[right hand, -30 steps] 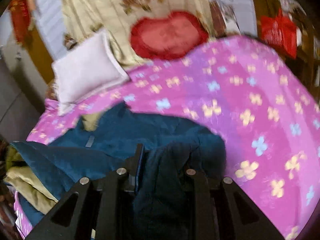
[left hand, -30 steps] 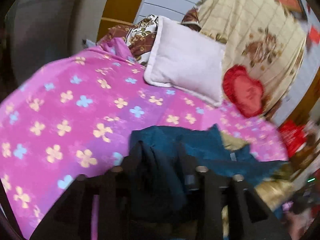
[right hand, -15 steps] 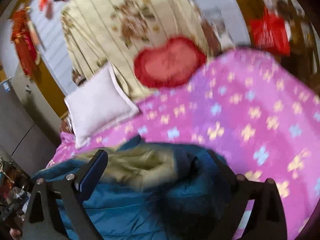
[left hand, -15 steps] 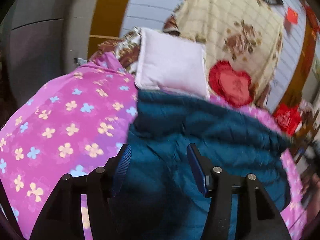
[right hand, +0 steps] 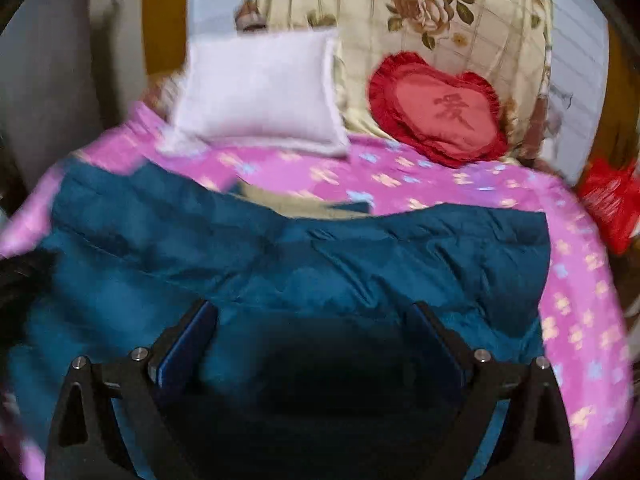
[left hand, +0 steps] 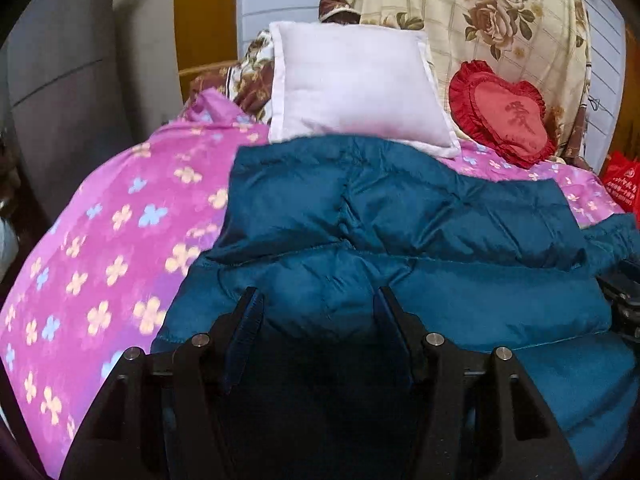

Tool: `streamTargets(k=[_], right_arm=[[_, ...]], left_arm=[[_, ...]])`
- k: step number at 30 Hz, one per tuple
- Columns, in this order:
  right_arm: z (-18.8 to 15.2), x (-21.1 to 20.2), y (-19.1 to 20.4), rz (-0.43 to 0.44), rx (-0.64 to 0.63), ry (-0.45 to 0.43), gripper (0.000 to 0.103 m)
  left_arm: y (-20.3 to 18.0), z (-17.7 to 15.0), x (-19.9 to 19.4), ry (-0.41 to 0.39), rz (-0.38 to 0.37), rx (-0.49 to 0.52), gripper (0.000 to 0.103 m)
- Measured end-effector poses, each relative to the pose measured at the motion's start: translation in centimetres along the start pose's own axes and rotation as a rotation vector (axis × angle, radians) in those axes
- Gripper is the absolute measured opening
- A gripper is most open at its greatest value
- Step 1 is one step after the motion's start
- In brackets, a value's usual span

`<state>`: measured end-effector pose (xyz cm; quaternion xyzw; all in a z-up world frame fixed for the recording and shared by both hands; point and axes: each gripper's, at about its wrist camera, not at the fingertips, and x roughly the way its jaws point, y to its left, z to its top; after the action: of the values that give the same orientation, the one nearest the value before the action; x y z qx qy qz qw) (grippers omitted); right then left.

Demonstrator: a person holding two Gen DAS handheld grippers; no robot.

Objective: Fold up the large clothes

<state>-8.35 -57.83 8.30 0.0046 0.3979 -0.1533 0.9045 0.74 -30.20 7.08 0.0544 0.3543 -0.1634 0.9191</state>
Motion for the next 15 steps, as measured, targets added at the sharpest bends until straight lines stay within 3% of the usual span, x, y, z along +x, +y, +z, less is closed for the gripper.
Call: streamTargets(k=[2,5,8,11,15], right_arm=[[0.1,1.7,-0.7,-0.048,0.038,0.021,0.099],[-0.3,4.0,-3.4,-0.02,0.182,0.061,0.1],[-0.5,4.9,-3.8,-0.043,0.198,0.075,0.101],[-0.5,4.2,-3.7,-0.042,0.185,0.086,0.1],[-0.6,0.4,-3.8,0.07,0.222,-0.012,0.1]], left_arm=[[-0.4,0.3,1.0,-0.012,-0.001,0.002,0.041],[-1.1,1.0,2.1,0.0,0.01,0.009,0.041],[-1.4,1.2,1.6,0.011,0.033,0.024,0.041],[-0.6,1.4,-0.1,-0.021,-0.016,0.009,0.041],[0.5,2.5,-0.3,-0.031,0.016,-0.003,0.041]])
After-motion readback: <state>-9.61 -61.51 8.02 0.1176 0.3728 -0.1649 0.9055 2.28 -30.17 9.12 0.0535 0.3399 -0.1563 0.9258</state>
